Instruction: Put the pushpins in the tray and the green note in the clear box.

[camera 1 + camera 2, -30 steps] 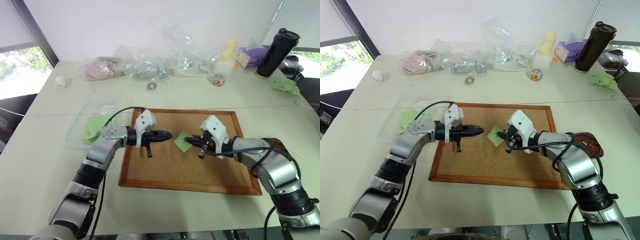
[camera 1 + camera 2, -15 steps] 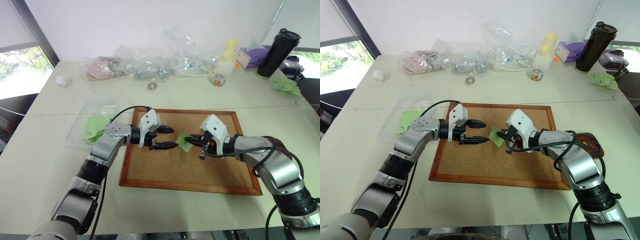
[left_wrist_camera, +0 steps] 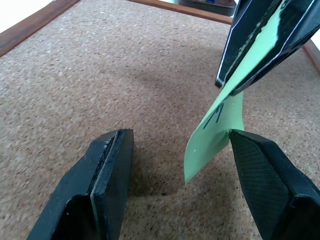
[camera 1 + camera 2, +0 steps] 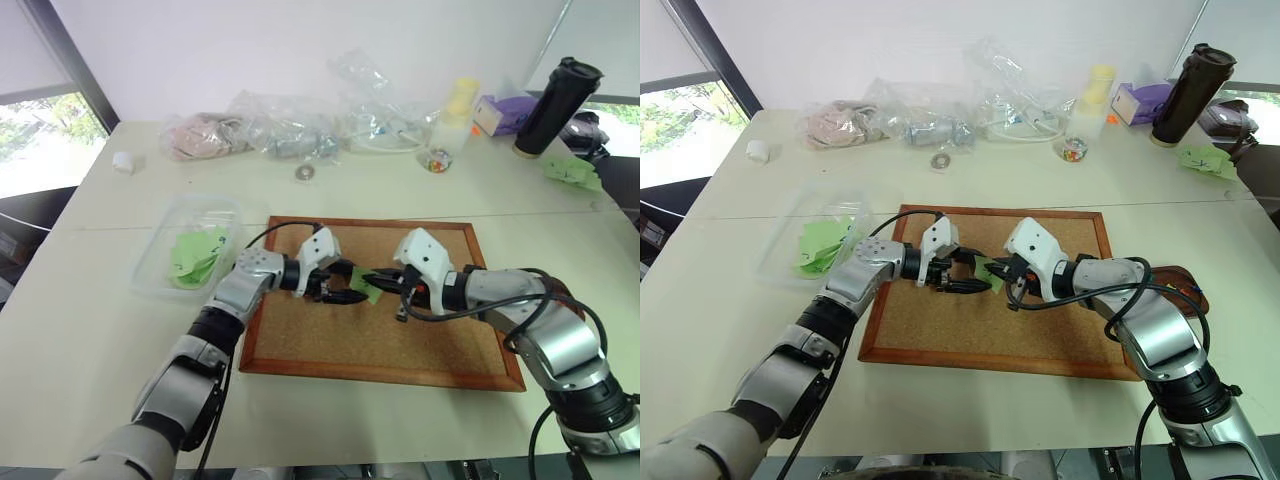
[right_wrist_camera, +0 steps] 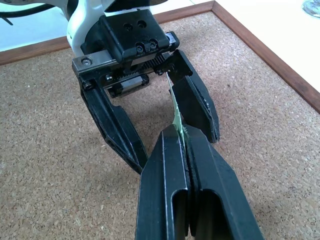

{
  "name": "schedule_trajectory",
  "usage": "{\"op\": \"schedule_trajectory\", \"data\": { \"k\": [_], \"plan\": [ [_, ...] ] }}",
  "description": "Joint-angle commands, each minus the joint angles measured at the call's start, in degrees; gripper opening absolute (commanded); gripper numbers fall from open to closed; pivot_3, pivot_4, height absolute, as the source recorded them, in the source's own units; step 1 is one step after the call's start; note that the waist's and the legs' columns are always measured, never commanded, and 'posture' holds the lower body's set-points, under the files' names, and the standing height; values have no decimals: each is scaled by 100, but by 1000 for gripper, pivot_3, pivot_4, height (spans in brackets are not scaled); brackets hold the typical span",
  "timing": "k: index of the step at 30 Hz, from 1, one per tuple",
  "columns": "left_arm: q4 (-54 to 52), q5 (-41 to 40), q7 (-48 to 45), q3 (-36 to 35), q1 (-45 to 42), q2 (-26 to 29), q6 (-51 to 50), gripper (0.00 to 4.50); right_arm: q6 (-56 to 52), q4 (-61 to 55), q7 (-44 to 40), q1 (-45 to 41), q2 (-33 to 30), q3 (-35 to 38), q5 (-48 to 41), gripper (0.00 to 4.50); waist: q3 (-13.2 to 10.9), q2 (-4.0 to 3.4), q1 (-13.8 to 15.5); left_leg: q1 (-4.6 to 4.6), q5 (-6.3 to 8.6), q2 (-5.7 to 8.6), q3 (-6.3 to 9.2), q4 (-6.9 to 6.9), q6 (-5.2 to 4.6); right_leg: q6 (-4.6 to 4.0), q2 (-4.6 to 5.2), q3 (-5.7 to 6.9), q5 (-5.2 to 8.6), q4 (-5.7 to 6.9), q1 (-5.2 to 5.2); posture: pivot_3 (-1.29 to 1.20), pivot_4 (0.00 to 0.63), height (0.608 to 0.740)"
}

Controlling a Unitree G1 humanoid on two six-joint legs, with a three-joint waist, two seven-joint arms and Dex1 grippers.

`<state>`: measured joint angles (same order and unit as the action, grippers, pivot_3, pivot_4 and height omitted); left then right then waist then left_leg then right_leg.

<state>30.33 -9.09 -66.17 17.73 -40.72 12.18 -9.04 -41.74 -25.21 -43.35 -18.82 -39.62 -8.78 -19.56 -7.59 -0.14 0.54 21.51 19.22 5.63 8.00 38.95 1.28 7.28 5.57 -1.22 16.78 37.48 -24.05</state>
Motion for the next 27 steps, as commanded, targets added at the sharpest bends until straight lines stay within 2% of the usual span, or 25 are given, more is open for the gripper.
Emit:
{"op": "schedule_trajectory", "data": {
  "k": [1, 3, 5, 8, 15, 18, 24, 27],
  "plan": [
    [-171, -128, -103, -156, -44, -5, -12, 1723, 61, -275, -28, -60, -41, 3, 23, 0, 0, 0, 0, 0, 0, 0, 0, 0, 0, 0, 0, 0, 0, 0, 0, 0, 150, 740],
    [-309, -217, -136, -219, 7, 12, -130, 785, 73, -269, -38, -53, -51, -4, 44, 0, 0, 0, 1, 0, 0, 0, 0, 0, 0, 0, 0, 0, 0, 1, 0, 0, 150, 740],
    [-455, -307, -165, -285, 50, 30, -238, 32, 80, -266, -53, -52, -58, -2, 52, 0, 0, 0, 1, 0, 0, 0, 0, 0, 0, 0, 0, 0, 0, 1, 0, 0, 150, 740],
    [-686, -443, -162, -382, 97, 59, -470, 32, 83, -267, -76, -54, -70, 18, 54, 0, 0, 0, -1, 0, 0, 0, 0, 0, 0, 0, 0, 0, 0, 1, 0, 0, 150, 740],
    [-1951, -880, 215, -824, 350, 384, -1370, 32, -10, -285, -64, -64, -326, 549, -62, 0, 0, 0, -4, 1, 0, 0, 1, 2, 0, 0, 1, -2, 0, 7, -2, 0, 150, 740],
    [-2624, -1095, 485, -1107, 560, 599, -1763, 32, -68, -224, -49, -57, -497, 987, -139, 0, 0, 0, -15, 0, 0, 0, 0, 1, 0, 0, 3, -4, 0, 7, -3, 0, 150, 740],
    [-3580, -1571, 1408, -1854, 543, 797, -2464, 32, -94, -105, -245, -119, -693, 1496, -469, 0, -2, 3, 5, 0, 0, -2, 0, 4, 0, 0, 4, -4, 0, 9, -2, 0, 150, 740],
    [-4165, -1642, 2510, -2593, 405, 838, -2856, 32, -313, -270, -435, -432, -470, 1655, -1144, 0, -5, 7, -2, -1, 0, -2, 0, 4, 0, 0, 5, -5, 0, 9, 0, 0, 150, 740]
  ]
}}
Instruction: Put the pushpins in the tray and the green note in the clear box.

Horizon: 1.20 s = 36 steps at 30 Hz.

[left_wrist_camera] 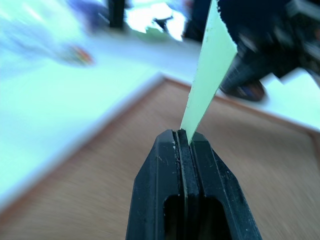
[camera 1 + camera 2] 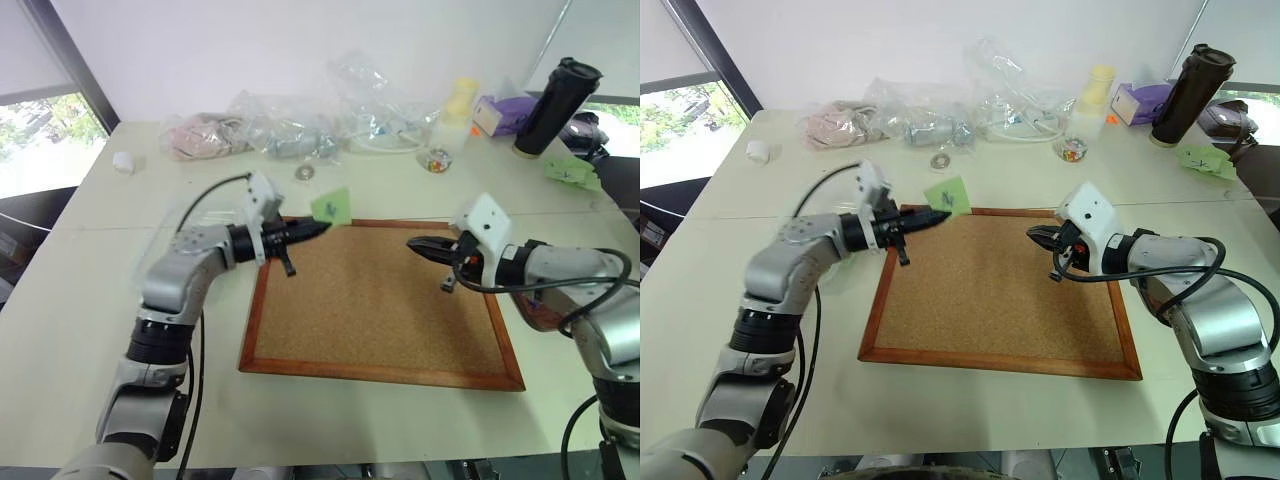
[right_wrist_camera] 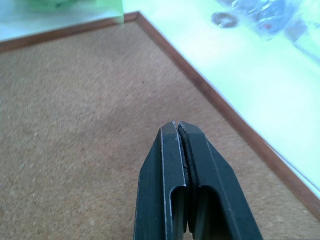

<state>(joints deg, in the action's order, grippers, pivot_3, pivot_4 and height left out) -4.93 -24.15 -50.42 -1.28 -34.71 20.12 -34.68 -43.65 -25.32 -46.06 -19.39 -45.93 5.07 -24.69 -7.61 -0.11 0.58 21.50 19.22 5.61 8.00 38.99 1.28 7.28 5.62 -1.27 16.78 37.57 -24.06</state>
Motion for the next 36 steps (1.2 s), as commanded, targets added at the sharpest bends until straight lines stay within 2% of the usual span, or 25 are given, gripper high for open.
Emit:
{"op": "schedule_trajectory", "data": {
  "k": [1, 5, 11, 19, 22, 28, 29, 36],
  "plan": [
    [-820, -137, 1345, -944, -229, 49, -412, 32, -193, -289, -180, -491, 222, 277, -796, 0, -5, 6, -33, 2, 0, 0, -1, 0, 0, 0, 0, -1, 0, 0, -3, 0, 150, 740],
    [-1382, -53, 2385, -1640, -21, 278, -940, 32, -125, -145, -300, -755, 248, -22, -852, 0, -6, 7, -56, -1, 0, -7, 0, -3, 0, 0, -4, -1, 0, 2, -5, 0, 150, 740],
    [-2087, 2, 3203, -2251, 870, 628, -1628, 32, 320, 311, -513, -931, 310, -553, -530, 0, -8, 11, -66, -1, 0, -6, 0, -3, 1, 0, -2, 0, 0, 2, -3, 0, 150, 740],
    [-1761, 133, 3449, -2408, 1767, 797, -1515, 32, 680, 695, -682, -1108, 434, -879, -283, 0, -12, 19, 2, -1, 1, -4, -1, -1, 1, -1, -1, 0, 0, 1, -2, 0, 150, 740],
    [-1579, 149, 3393, -2343, 1951, 807, -1387, 949, 749, 773, -703, -1130, 441, -906, -211, 0, -13, 19, 11, -1, 1, -4, -1, -1, 2, -1, 0, 0, 0, 0, -2, 0, 150, 740],
    [-1652, -98, 3088, -2346, 2190, 894, -1376, 3842, 774, 816, -711, -1105, 433, -878, -129, 0, -13, 20, 0, -1, 1, -4, -1, -2, 2, -1, 1, 0, 0, 0, -3, 0, 150, 740],
    [-1714, -197, 3010, -2379, 2184, 918, -1396, 4450, 763, 811, -705, -1096, 433, -867, -121, 0, -13, 20, 0, -1, 1, -4, -1, -2, 2, -1, 1, 0, 0, 0, -3, 0, 150, 740],
    [-2252, -1227, 2382, -2544, 1867, 1271, -1616, 4485, 713, 788, -636, -1038, 413, -776, -114, 0, -14, 21, 3, 0, 1, -4, -1, -2, 2, -1, 2, -1, 0, -1, -2, 0, 150, 740]
  ]
}}
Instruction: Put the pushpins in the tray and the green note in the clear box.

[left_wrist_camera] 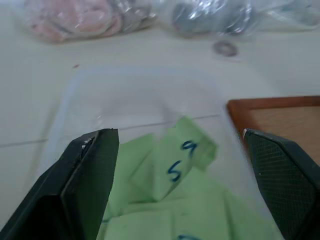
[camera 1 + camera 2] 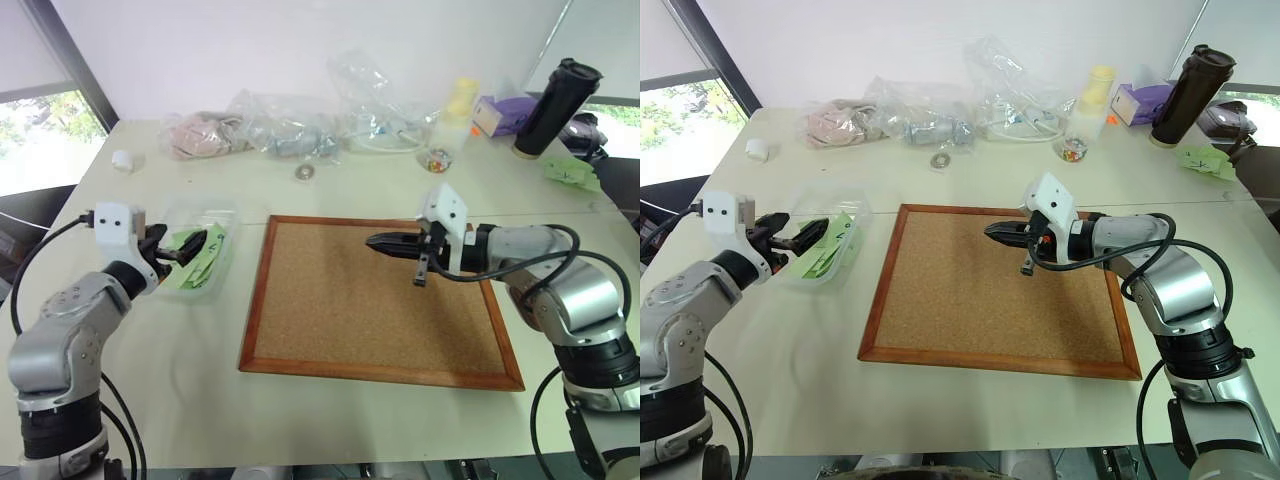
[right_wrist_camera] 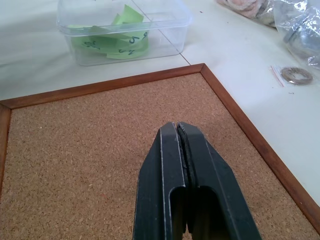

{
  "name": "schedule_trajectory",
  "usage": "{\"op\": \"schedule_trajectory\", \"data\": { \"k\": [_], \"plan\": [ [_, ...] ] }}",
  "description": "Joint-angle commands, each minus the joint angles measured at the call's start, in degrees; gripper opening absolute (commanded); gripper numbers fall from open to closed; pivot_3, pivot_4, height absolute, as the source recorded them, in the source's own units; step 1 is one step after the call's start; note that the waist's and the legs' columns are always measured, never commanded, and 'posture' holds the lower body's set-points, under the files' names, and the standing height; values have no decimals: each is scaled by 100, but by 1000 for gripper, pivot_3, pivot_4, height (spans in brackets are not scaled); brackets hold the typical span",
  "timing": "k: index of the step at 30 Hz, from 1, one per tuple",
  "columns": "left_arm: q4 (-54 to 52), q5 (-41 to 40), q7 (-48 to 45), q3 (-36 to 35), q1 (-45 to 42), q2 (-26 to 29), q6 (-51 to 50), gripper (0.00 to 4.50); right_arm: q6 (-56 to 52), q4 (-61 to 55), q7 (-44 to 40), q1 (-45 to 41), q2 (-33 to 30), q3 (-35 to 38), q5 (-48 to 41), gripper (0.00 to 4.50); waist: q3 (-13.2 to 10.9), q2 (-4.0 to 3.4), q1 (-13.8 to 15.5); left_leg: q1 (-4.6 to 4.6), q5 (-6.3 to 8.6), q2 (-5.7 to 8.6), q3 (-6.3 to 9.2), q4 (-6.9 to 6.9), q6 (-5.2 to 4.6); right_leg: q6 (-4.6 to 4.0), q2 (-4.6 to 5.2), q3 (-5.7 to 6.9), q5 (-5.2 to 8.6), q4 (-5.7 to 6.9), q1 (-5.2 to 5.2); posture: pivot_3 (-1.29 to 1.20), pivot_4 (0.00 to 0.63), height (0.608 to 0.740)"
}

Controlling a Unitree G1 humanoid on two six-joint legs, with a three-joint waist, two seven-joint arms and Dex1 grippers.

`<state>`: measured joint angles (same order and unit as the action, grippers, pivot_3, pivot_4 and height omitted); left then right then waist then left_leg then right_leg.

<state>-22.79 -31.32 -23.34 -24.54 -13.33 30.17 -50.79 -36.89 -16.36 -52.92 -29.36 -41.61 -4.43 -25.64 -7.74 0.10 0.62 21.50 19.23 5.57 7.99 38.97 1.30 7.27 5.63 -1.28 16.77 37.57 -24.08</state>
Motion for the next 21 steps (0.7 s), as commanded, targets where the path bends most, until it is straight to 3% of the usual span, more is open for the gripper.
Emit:
{"op": "schedule_trajectory", "data": {
  "k": [1, 6, 12, 21],
  "plan": [
    [-574, -703, -448, -194, -379, 372, -44, 4485, 32, -108, 69, -21, -32, 201, -15, 0, 0, 0, 1, 0, 0, 0, 0, 0, 0, 0, 0, 0, 0, 0, 0, 0, 150, 740],
    [-847, -1159, -1001, 237, -592, 867, -98, 4485, -8, -187, 80, 273, -226, 325, 20, 0, -1, 0, -4, -1, 0, 1, 0, -3, 0, 0, 2, -3, 0, -4, 2, 0, 150, 740],
    [-764, -760, -2050, 1458, -323, 1270, 584, 4485, -221, -706, 99, 1244, -806, 1053, -136, 0, -3, -2, 21, 0, 0, 1, 0, -6, 0, 0, 1, -4, 0, -12, 5, 0, 150, 740],
    [-36, -125, -2918, 2416, -284, 1332, 1451, 4485, -625, -1381, 360, 2071, -1018, 1788, -416, 0, -6, -5, 0, -5, 1, -6, -3, -11, -2, -1, -4, -6, 0, -18, 9, 0, 150, 740]
  ]
}}
